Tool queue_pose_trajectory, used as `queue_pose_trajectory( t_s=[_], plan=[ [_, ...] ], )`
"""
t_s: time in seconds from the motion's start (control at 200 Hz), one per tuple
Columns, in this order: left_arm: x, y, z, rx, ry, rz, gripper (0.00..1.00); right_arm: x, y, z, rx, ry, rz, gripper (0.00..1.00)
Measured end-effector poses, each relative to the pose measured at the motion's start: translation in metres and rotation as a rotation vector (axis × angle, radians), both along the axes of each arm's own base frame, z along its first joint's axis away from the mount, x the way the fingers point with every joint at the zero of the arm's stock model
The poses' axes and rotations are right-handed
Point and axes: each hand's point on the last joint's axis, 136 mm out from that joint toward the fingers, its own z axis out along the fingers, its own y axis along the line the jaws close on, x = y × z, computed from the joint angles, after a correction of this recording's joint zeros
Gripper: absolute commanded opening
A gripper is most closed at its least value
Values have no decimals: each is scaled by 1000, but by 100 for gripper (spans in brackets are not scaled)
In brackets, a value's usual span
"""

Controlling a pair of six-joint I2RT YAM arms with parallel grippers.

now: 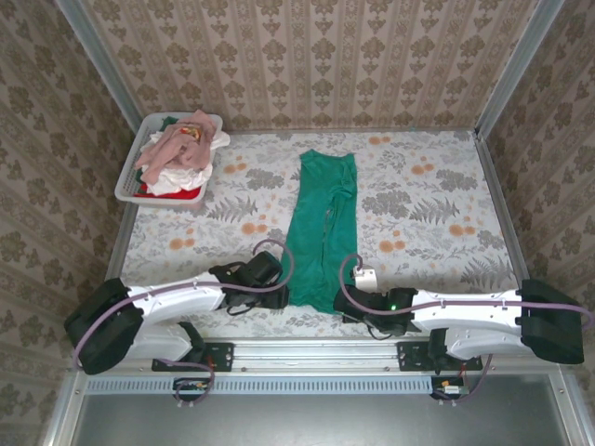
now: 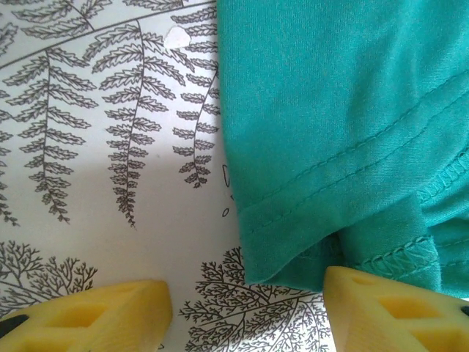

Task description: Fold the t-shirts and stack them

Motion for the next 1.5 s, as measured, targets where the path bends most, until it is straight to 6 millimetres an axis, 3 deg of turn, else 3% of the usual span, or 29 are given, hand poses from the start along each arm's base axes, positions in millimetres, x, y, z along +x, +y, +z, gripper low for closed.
queue_pose_trajectory(
  t_s=[0.265, 0.425, 0.58, 0.855, 0.995, 1.135, 1.22, 1.315, 1.5],
  plan=[
    [3, 3, -1, -20, 33, 46, 49, 1, -1, 0, -2, -4, -2, 8],
    [3, 0, 3, -93, 33, 57, 63, 1, 0, 5, 13, -12, -3, 8],
    [3, -4, 5, -132, 48, 70, 65, 2, -1, 7, 18, -18, -5, 8],
    [7, -4, 2, -152, 93, 108, 58, 3, -2, 7, 11, -24, -9, 8],
    [9, -4, -1, -148, 106, 129, 46, 3, -3, 7, 7, -29, -12, 7],
    [12, -9, -2, -175, 119, 155, 42, 4, -4, 7, 6, -30, -12, 8],
    [14, -15, -1, -204, 125, 157, 28, 4, -4, 7, 6, -32, -13, 7],
    [21, -38, 1, -312, 120, 131, 23, 4, -4, 7, 6, -32, -13, 7],
    [22, -75, 21, -475, 84, 29, 32, 4, -4, 8, 9, -34, -13, 7]
  ],
)
